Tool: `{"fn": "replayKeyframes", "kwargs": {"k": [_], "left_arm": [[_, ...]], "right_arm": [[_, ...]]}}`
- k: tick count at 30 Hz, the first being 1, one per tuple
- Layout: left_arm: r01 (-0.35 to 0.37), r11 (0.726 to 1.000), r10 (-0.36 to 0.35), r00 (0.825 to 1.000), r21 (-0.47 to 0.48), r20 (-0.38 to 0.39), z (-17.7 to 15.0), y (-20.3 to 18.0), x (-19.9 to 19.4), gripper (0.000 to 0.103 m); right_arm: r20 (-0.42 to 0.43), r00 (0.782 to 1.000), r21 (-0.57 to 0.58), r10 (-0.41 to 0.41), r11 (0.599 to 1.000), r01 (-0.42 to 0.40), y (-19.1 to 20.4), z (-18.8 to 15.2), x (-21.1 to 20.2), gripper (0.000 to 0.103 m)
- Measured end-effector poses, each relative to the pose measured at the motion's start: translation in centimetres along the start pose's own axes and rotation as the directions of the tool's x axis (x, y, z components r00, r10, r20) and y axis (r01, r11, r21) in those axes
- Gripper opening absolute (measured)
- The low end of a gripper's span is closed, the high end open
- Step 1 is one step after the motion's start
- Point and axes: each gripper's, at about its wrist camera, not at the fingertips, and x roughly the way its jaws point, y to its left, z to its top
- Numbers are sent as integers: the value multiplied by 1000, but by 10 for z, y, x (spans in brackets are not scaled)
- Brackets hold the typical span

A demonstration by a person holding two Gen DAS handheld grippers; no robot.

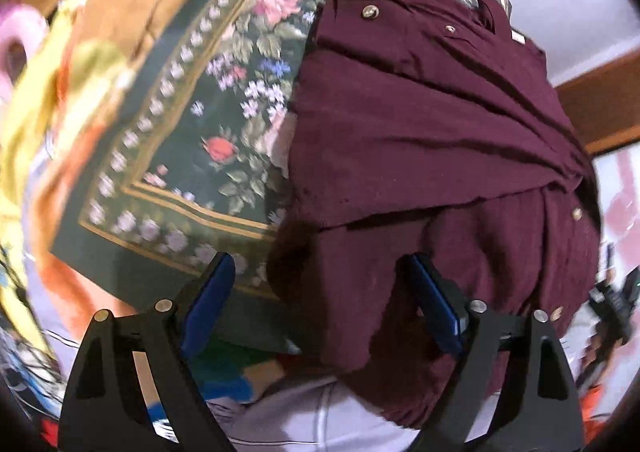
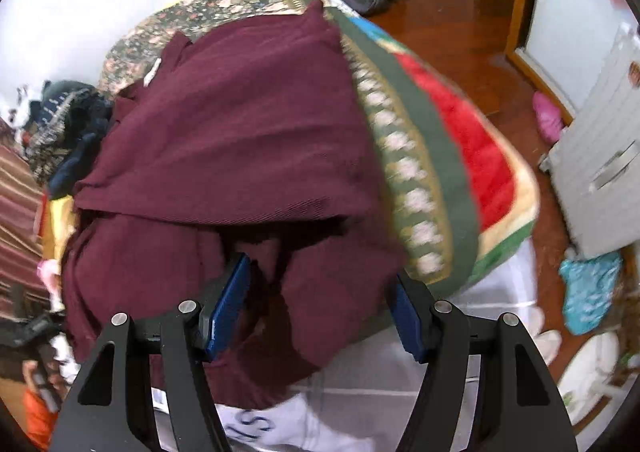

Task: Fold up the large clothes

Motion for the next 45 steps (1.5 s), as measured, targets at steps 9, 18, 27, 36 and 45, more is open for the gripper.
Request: {"fn": "replayKeyframes", "kwargs": {"k": [9,18,27,36,45], "left_arm": [[122,983,-127,992,140,24,1,-39,-22,17],[283,941,-310,940,184,141,60,-79,-76,10],[215,946,-288,902,243,323,158,-111,-88,10],[5,985,-57,954,173,295,223,-102,-5,11],[-155,958,104,972,243,210,212,-111,19,18]], "right_arm": [[67,997,-49,36,998,-33,22,12,-17,11],[147,977,-156,154,979,-131,61,68,-33,8],[308,933,-205,187,970,-126,80,155,-29,7],[188,979,-125,74,991,-51,67,209,67,7],[151,988,-220,-28,974,61,74,207,73,15]]}}
